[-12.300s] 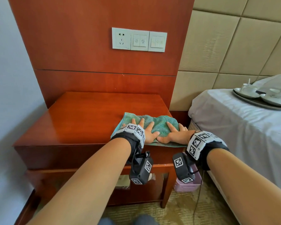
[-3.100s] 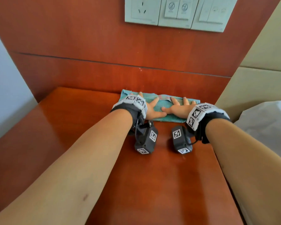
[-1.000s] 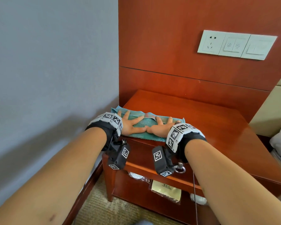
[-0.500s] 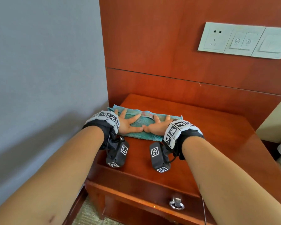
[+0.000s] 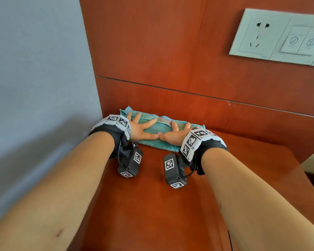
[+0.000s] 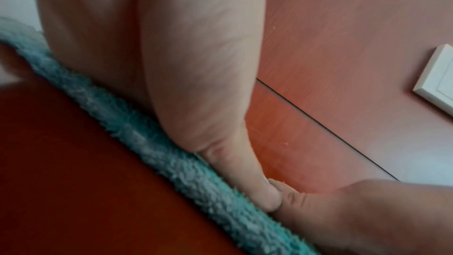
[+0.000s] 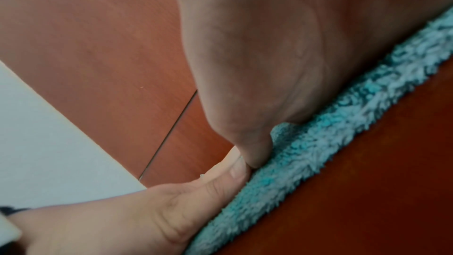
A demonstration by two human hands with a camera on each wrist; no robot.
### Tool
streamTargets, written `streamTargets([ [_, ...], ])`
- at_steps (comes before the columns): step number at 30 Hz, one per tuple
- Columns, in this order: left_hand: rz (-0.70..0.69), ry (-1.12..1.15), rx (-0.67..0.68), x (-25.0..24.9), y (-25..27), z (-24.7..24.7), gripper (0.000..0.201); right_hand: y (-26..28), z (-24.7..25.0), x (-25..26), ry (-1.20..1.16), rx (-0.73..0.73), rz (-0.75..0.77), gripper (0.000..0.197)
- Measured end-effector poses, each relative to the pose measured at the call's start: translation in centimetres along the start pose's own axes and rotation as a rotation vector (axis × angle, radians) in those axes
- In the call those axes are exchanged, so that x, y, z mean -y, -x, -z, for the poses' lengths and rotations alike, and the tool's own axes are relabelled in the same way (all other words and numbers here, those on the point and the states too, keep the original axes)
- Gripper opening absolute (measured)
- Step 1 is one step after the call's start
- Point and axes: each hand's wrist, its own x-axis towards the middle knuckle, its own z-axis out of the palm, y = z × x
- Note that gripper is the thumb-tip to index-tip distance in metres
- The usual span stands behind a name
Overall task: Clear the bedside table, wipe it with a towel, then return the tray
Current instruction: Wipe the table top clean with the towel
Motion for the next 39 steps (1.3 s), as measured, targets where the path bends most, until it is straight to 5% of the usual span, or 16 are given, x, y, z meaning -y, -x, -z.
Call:
streamTargets([
  [5, 0.000, -0.027, -0.014, -0.3, -2.1, 0.7, 0.078, -2.5, 0.9, 0.2, -0.145, 0.078, -0.008, 0.087],
  [11, 0.017, 0.024, -0.064, -0.8, -1.5, -0.1, 0.078, -2.0, 0.3, -0.8, 0.027, -0.052, 0.041, 0.084],
  [19, 0.065, 0.002, -0.076, -4.4, -0.9, -0.6, 0.080, -1.7, 1.5, -4.4, 0.129, -0.042, 0.098, 0.083],
  [39, -0.103, -0.037, -0.075, -25.2, 0.2, -2.4, 0.084, 0.7, 5.2, -25.7, 0.052, -0.055, -0.060, 0.079],
])
